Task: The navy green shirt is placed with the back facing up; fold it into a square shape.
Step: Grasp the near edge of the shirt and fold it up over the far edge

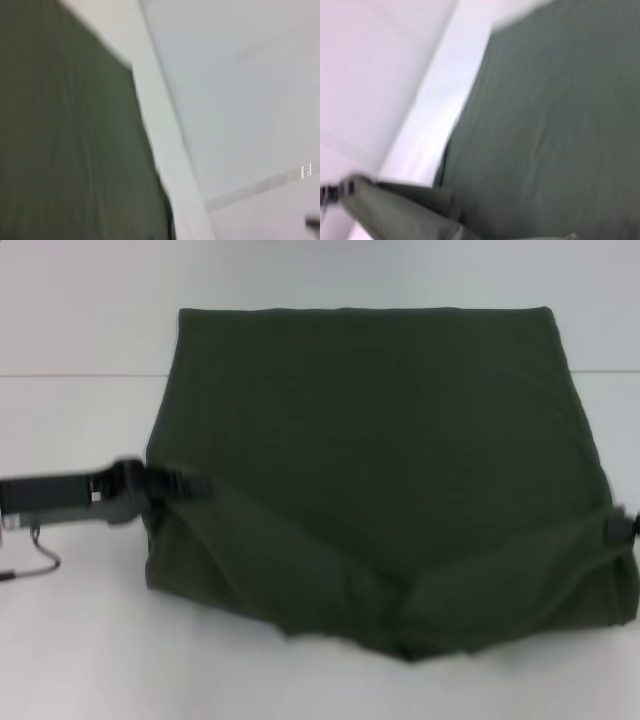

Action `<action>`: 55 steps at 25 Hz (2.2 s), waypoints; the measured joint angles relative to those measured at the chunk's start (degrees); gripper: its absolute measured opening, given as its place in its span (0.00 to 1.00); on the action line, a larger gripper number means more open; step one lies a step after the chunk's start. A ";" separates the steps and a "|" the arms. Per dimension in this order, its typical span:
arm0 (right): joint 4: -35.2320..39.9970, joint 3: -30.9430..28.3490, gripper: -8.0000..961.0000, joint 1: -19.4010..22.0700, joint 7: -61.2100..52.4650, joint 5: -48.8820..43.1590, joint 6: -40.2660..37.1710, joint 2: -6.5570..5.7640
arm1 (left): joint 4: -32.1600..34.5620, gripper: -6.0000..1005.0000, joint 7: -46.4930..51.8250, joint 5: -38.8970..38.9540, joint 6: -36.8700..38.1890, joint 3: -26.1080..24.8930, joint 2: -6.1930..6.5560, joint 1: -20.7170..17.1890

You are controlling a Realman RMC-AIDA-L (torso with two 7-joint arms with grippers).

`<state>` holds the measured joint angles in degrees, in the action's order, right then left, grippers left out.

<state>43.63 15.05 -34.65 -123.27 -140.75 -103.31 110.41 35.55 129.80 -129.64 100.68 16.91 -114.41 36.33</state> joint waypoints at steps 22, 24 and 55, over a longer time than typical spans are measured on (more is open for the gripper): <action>-11.34 -0.68 0.05 3.59 23.70 27.87 33.76 8.53 | -9.52 0.04 -18.70 20.77 -29.45 0.00 -5.17 -0.31; -12.29 -0.47 0.05 3.13 27.05 29.69 36.22 8.96 | -9.88 0.04 -21.70 21.40 -31.84 0.20 -5.76 0.16; -23.43 -0.29 0.13 -4.46 49.34 38.01 54.68 9.62 | -14.10 0.04 -43.73 32.38 -49.72 0.76 -9.56 6.52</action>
<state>20.20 14.76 -39.11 -73.92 -102.74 -48.63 120.03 21.45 86.08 -97.26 50.96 17.66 -123.97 42.85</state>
